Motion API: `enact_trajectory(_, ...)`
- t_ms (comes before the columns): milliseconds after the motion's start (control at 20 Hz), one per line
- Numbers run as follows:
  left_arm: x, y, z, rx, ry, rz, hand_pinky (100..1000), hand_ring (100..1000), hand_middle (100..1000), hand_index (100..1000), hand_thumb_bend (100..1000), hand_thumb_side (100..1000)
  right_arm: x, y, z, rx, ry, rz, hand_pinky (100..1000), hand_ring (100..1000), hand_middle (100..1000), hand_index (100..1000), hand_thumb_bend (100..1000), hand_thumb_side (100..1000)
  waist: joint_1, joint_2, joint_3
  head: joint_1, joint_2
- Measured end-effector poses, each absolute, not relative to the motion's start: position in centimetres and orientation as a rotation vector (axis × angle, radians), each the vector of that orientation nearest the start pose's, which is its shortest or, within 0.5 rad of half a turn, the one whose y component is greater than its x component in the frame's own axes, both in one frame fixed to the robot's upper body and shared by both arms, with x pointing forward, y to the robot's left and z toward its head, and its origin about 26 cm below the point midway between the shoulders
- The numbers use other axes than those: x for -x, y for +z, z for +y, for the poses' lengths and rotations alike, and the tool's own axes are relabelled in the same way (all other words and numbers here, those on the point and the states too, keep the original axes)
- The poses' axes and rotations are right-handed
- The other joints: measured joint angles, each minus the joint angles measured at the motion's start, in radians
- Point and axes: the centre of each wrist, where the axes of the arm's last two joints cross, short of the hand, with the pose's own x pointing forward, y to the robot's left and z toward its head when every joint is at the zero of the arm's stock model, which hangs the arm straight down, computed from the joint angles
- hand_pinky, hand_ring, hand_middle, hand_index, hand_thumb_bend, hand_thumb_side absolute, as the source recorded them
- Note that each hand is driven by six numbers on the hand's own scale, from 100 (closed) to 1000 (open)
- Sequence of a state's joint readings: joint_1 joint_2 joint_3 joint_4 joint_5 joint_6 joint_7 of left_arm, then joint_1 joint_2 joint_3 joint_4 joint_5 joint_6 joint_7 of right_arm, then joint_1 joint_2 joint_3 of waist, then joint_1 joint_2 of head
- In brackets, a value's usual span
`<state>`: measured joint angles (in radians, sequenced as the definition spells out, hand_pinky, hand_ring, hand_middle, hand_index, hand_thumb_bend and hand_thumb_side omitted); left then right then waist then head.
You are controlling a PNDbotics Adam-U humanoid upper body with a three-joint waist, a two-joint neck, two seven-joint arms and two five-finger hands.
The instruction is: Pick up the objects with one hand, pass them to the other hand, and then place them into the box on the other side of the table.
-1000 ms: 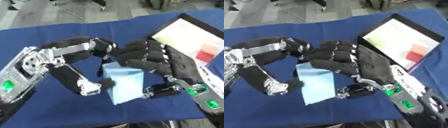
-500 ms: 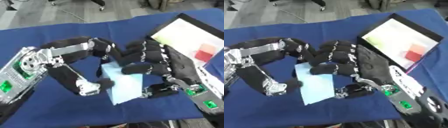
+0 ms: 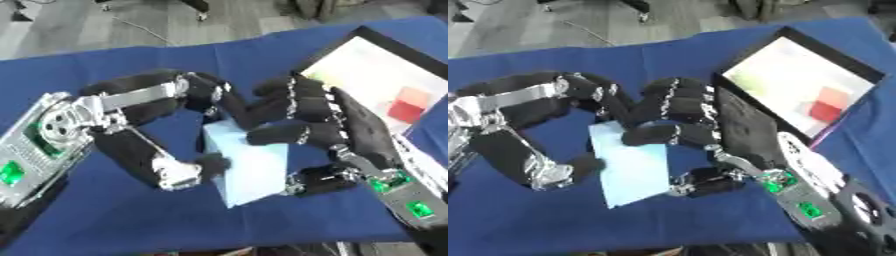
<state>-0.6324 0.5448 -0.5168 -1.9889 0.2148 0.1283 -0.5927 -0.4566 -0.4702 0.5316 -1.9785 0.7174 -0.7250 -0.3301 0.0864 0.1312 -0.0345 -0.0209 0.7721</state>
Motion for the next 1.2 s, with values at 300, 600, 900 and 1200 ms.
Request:
enact_trajectory(300, -29.54, 23.59, 15.28, 0.544, -1.607, -1.799, 785, 474, 487, 640, 100, 715, -28.53, 18.17, -15.24, -0.043, -1.147, 2.715, 767, 706, 598, 373, 100, 100, 0.0, 0.0, 0.0, -0.005, 0.0)
enact_trajectory(600, -29.59, 23.71, 15.25, 0.547, -1.595, -1.82, 793, 482, 499, 664, 100, 757, -28.48, 18.12, -15.15, -0.03, -1.137, 2.72, 766, 706, 596, 369, 100, 100, -0.002, 0.0, 0.0, -0.009, 0.0)
enact_trajectory(900, -29.64, 23.83, 15.36, 0.538, -1.576, -1.834, 795, 484, 501, 669, 100, 759, -28.45, 17.99, -15.2, -0.025, -1.124, 2.727, 764, 703, 593, 368, 100, 100, -0.002, 0.0, 0.0, -0.015, 0.0)
enact_trajectory(1200, -29.73, 24.08, 15.52, 0.506, -1.501, -1.878, 798, 487, 505, 674, 100, 725, -28.55, 18.14, -15.39, -0.036, -1.105, 2.734, 764, 701, 590, 369, 100, 100, -0.007, 0.0, 0.004, -0.02, 0.0)
